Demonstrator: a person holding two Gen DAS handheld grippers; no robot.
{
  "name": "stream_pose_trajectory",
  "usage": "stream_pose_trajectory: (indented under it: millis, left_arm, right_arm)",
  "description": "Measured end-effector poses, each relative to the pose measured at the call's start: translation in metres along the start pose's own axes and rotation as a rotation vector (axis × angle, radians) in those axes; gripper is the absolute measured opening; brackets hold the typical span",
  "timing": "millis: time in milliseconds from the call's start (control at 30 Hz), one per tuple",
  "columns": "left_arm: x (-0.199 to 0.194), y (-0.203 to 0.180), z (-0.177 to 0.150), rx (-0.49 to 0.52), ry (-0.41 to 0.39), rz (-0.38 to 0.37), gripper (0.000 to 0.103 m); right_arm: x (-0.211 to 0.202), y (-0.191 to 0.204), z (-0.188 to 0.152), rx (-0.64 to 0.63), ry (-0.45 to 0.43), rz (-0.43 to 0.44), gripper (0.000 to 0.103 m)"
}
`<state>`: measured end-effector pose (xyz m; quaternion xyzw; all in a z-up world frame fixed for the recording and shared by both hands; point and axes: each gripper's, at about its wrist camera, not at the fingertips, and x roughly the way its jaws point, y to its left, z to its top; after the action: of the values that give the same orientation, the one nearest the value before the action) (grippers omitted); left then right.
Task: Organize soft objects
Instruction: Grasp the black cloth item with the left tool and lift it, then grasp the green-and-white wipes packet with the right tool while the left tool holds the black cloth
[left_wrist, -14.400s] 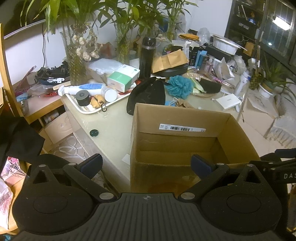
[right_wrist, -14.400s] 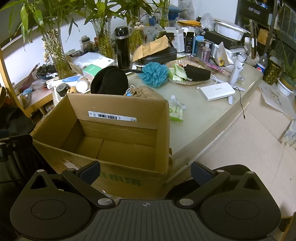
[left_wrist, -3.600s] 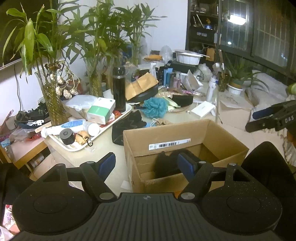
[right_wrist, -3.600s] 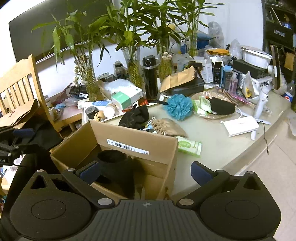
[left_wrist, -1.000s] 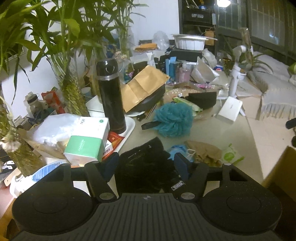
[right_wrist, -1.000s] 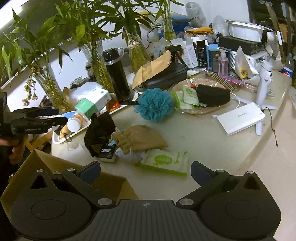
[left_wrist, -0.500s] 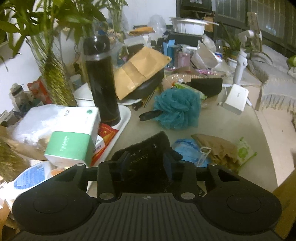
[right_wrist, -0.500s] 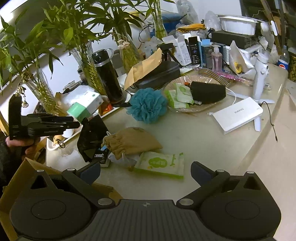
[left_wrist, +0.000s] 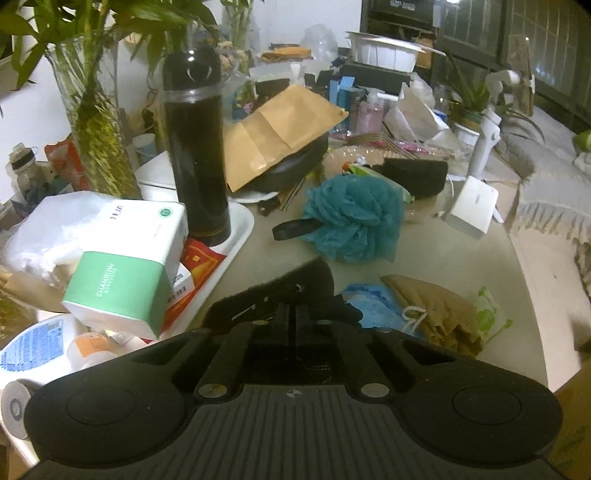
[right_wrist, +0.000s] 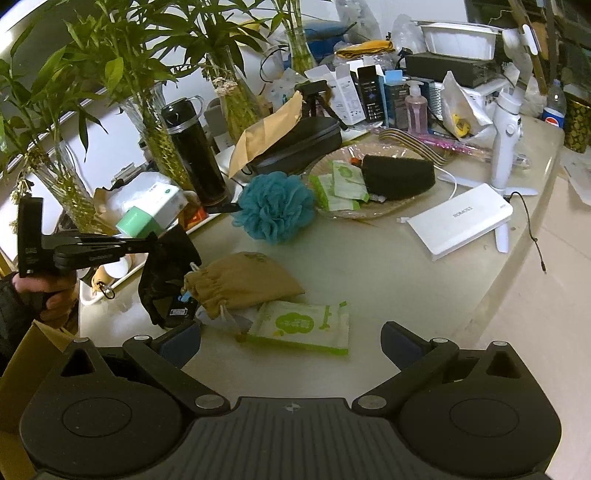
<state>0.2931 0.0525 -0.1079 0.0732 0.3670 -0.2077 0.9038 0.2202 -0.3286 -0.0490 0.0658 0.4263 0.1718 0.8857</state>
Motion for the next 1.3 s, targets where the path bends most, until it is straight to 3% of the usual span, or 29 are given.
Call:
stream_pose_trajectory:
  millis: [567,933,1133,1300]
  left_arm:
    - [-0.092,-0.011,0.007,-0.014,-0.174,0.057,0.003]
    - [-0.143,-0.019,0.015,-0.043,-0.259,0.052,0.003]
    - [-0.164,-0.024,0.015,-0.041,-0.287,0.035,0.003]
    - [-0.178,-0.028,0.012,-0.038,-0.312,0.027,0.003]
  right_arm:
    - [0.015,-0.005,0.018,-0.018,0.006,-0.01,0.103]
    - [0.055,-0.003,0.03,-0.05,0.102,-0.02,0.103]
    - [0.09,0.002,0.027,-0.147,0.144,-0.034,0.103]
    - [0.112,0.011,0.018,-0.327,0.15,0.023,0.103]
